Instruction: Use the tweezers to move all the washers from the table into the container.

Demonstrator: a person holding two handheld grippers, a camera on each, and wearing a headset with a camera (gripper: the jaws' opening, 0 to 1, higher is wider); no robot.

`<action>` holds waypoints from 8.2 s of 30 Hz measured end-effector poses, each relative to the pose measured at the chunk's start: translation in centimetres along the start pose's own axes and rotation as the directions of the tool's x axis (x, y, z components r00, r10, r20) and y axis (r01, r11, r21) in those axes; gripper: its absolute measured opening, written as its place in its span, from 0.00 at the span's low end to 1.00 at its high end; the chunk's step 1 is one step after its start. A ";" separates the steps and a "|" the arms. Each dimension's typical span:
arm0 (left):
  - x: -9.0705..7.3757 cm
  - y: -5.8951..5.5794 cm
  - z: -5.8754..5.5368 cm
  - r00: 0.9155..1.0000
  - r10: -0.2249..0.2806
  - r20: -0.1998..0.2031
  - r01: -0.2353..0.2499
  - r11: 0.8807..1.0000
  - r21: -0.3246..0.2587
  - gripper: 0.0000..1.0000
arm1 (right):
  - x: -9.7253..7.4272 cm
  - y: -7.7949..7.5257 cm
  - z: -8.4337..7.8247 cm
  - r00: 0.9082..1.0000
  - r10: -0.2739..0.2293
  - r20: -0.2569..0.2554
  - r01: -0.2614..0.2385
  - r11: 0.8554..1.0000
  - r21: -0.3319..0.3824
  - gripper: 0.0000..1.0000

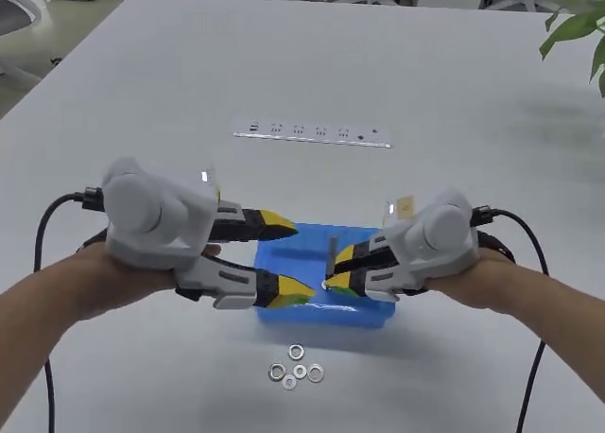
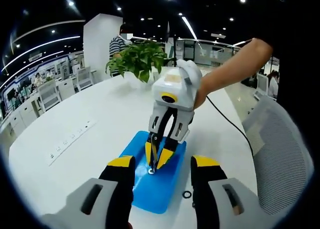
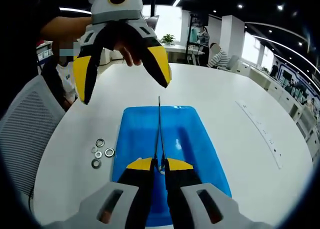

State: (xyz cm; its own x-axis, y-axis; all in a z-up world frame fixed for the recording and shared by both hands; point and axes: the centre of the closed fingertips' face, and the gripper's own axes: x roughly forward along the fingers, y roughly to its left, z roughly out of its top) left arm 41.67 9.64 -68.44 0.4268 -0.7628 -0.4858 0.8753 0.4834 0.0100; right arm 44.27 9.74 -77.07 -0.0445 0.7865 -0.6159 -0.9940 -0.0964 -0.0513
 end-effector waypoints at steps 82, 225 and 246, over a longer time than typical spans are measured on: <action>0.9 -0.8 4.3 0.998 -0.054 0.018 0.051 0.989 0.137 0.05 | -2.6 1.3 3.0 0.999 -0.046 0.028 0.047 0.999 -0.025 0.20; 0.0 -9.0 -2.4 0.985 -0.155 -0.073 0.164 0.978 0.129 0.05 | -3.9 10.5 1.1 0.997 0.083 -0.004 -0.084 0.996 -0.023 0.32; 0.0 -8.7 -2.4 0.982 -0.164 -0.096 0.176 0.974 0.140 0.05 | -0.9 11.2 1.4 0.987 0.149 -0.053 -0.153 0.984 -0.092 0.13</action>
State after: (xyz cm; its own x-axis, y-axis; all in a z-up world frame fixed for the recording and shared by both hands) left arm 33.48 6.49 -70.65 0.2542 -0.7870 -0.5622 0.9599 0.2765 0.0470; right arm 33.00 8.79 -75.94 -0.1866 0.7303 -0.6571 -0.9621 -0.2712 -0.0282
